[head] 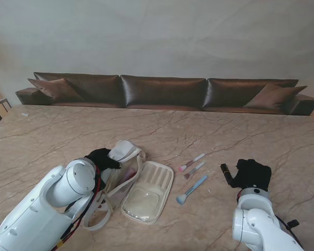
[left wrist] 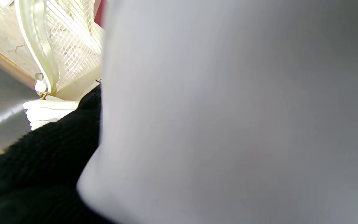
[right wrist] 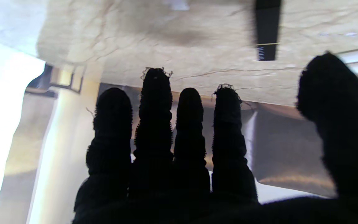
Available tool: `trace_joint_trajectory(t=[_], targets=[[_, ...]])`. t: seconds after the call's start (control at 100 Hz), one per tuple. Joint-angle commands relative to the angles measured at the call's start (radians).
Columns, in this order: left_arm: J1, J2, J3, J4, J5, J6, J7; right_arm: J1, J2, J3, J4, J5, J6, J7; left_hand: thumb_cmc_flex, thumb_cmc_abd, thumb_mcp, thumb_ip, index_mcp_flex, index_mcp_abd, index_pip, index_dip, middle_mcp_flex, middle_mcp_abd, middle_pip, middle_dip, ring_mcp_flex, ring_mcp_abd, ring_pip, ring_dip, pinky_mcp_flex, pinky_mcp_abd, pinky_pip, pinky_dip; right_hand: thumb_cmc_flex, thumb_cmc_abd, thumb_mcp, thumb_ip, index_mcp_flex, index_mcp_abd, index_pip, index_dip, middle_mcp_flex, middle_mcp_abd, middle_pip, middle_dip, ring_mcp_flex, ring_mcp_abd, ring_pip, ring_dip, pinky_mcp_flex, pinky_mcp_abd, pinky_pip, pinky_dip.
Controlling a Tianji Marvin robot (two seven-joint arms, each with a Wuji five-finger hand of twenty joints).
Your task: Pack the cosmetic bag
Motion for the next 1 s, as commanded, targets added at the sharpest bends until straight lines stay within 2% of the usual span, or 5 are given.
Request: trace_joint_trajectory(t=[0.0, 0.25, 0.63, 0.83, 0.99], targets=[[0.01, -0.002, 0.002, 0.005, -0.003, -0.001, -0.005, -0.004, 0.0, 0.004, 0.007, 0.009, 0.014, -0.002, 0.086, 0.08, 0.087, 0.053, 0.031, -0.146, 0.068, 0.012, 0.059, -0.112, 0.087, 0.013, 0.048, -0.011, 0.014, 0.005, 0.012, -0.004, 0.092, 0.002, -0.041, 0.004, -0.013, 0.013, -0.044, 0.029, -0.011, -0.014, -0.046, 0.01, -0.017, -0.007, -0.013, 0.026, -0.005, -0.005, -0.001, -0.012, 0.002, -0.016], [0.003, 0.0, 0.008, 0.012, -0.005, -0.003, -0.01, 0.041, 0.009, -0.036, 0.048, -0.013, 0.122, 0.112, 0.087, 0.081, 0.088, 0.053, 0.032, -0.146, 0.068, 0.012, 0.058, -0.114, 0.086, 0.013, 0.048, -0.011, 0.013, 0.005, 0.012, -0.004, 0.092, 0.002, -0.115, 0.026, -0.045, 0.004, -0.1, 0.081, -0.061, -0.044, -0.116, 0.03, -0.023, -0.017, -0.042, 0.046, 0.008, 0.002, 0.0, -0.024, -0.004, -0.045], [-0.016, 0.003, 0.022, 0.017, 0.001, -0.008, -0.026, 0.186, 0.027, -0.11, 0.129, 0.049, 0.157, 0.235, 0.086, 0.081, 0.087, 0.053, 0.031, -0.15, 0.068, 0.014, 0.058, -0.115, 0.085, 0.015, 0.048, -0.013, 0.012, 0.005, 0.009, -0.004, 0.09, 0.001, -0.166, 0.081, -0.096, 0.006, -0.049, 0.097, -0.056, -0.041, -0.076, 0.049, 0.0, -0.01, -0.004, 0.066, 0.047, 0.02, 0.046, -0.026, 0.062, -0.037], [-0.024, 0.005, 0.027, 0.016, 0.009, -0.01, -0.031, 0.252, 0.036, -0.159, 0.166, 0.078, 0.173, 0.283, 0.083, 0.082, 0.087, 0.052, 0.031, -0.153, 0.067, 0.015, 0.058, -0.116, 0.085, 0.016, 0.048, -0.013, 0.01, 0.005, 0.008, -0.005, 0.09, 0.001, -0.159, 0.076, -0.096, 0.008, 0.013, 0.084, -0.008, 0.007, -0.006, 0.057, 0.041, 0.021, 0.049, 0.067, 0.111, 0.051, 0.098, -0.028, 0.148, -0.024], [-0.028, 0.007, 0.031, 0.018, 0.013, -0.01, -0.036, 0.304, 0.042, -0.214, 0.225, 0.131, 0.189, 0.278, 0.084, 0.082, 0.088, 0.053, 0.032, -0.153, 0.066, 0.016, 0.058, -0.117, 0.084, 0.017, 0.047, -0.012, 0.006, 0.004, 0.007, -0.005, 0.089, 0.002, -0.138, 0.056, -0.085, 0.008, 0.046, 0.043, 0.049, 0.074, 0.036, 0.041, 0.081, 0.058, 0.083, 0.057, 0.156, 0.071, 0.133, -0.036, 0.205, -0.017]])
